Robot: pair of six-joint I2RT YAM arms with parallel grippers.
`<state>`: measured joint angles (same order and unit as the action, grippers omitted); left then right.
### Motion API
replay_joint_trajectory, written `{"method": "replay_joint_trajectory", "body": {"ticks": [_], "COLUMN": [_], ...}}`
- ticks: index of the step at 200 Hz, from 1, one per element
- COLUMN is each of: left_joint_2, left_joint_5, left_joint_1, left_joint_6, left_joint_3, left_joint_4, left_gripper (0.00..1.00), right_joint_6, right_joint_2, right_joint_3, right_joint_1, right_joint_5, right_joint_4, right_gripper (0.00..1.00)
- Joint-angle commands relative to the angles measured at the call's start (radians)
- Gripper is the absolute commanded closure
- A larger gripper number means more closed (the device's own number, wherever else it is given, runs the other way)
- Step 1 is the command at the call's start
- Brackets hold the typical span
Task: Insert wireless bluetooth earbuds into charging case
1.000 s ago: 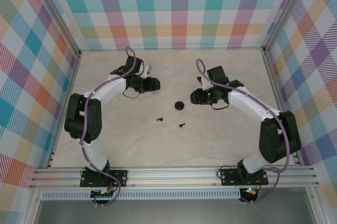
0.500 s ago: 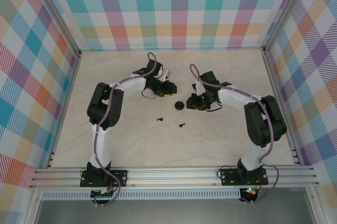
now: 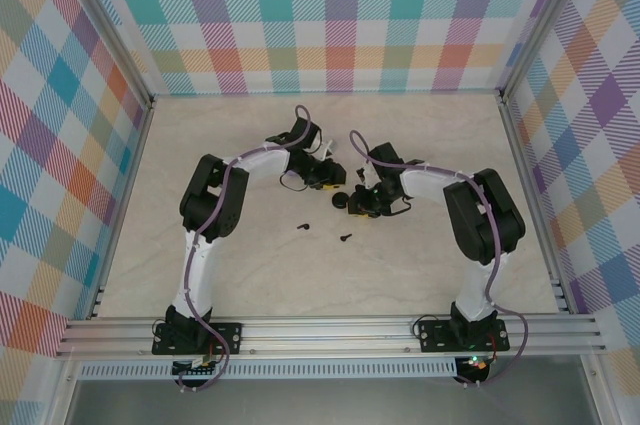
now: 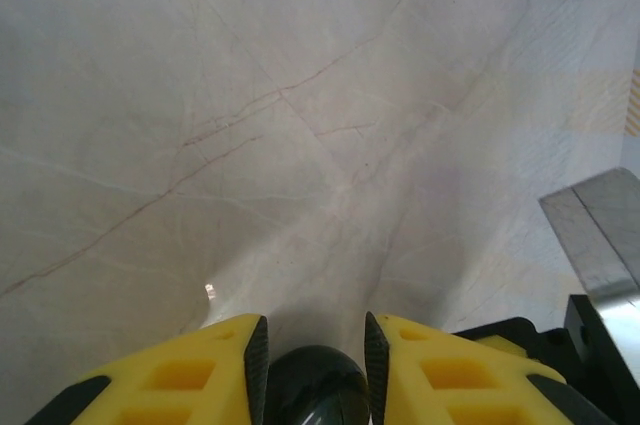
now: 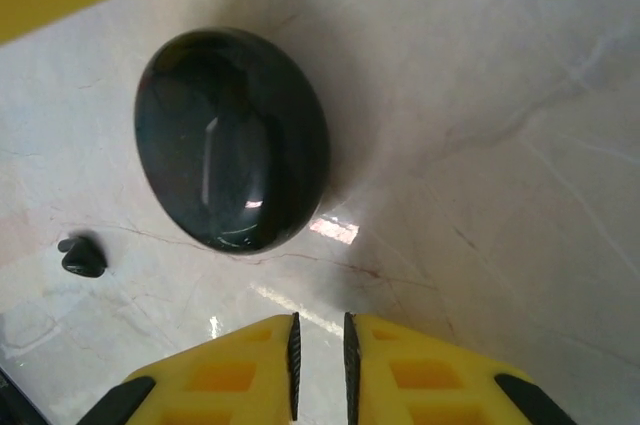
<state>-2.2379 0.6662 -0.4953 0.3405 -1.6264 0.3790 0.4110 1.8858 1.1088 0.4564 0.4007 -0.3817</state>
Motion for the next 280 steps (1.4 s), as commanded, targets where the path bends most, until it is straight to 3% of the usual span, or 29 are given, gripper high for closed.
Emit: {"method": "replay_joint_trajectory", "body": {"ticks": [1,122,182,229,280], "left_joint_2": [-0.010,0.147,0.221,0.280,0.285], "left_joint_5": [0.023,-0.067,-0.065,-0.070,-0.040], "left_joint_1": [-0.009,-0.012,-0.012,0.007,0.039], "left_joint_6": [-0.032,-0.016,0.038,0.086,0.140], "left_joint_3": [-0.017,0.165,0.262,0.340,0.419], "left_joint_4": [0.054,0.017,-0.075,-0.171,-0.276], "left_gripper": [0.69,0.71,0.67,0.61,0.58], "right_joint_6": [0.021,0.045,0.031,0.041,0.078], "right_joint_2": [0.020,0.080,0.042,-0.048,-0.041], "right_joint_3": [0.041,0.143,0.145,0.088,0.075], "right_joint_1": [0.005,0.005,0.005,0.005,0.004], "right_joint_5": [-0.004,-0.095,-0.139,-0.121,0.010], "right_joint_4": [0.015,-0.054,-0.083,-0.056,0.021], "right_gripper": [0.79,0.80,0.80,0.72,0.62]}}
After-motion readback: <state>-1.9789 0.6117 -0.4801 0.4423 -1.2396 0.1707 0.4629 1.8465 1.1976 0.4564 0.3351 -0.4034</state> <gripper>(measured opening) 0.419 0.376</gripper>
